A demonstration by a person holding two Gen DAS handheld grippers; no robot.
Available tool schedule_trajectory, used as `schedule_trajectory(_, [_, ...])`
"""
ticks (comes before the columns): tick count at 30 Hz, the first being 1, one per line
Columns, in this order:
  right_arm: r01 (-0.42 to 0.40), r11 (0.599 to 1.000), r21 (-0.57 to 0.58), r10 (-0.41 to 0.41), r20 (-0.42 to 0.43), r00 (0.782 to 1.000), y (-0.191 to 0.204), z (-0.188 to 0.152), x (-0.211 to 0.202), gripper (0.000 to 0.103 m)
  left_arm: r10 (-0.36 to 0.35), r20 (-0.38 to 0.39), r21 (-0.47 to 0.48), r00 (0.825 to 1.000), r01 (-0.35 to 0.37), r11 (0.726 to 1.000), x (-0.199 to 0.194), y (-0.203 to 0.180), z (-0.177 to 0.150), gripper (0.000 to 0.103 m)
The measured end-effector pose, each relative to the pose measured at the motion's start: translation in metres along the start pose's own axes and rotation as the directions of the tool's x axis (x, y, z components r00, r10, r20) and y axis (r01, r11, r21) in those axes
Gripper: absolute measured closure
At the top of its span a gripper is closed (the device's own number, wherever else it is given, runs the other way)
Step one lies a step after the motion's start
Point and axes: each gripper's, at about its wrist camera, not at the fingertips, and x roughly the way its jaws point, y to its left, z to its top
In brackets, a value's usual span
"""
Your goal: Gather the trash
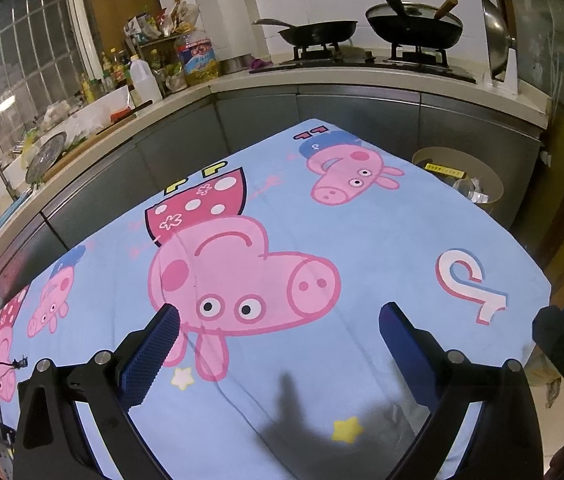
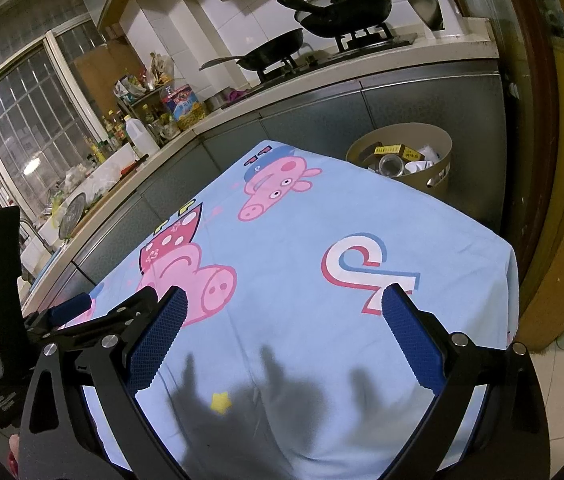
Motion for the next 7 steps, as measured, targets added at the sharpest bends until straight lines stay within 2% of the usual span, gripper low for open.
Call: schedule_trajectory(7, [-0.001,1.0,0.0,0.001,-0.001,1.0,0.0005,-0.0017,0.0007,0.006,-0.005,-0.007,-0.01,1.0,0.005,1.0,-0.0005,0.0,0.0004,0.004])
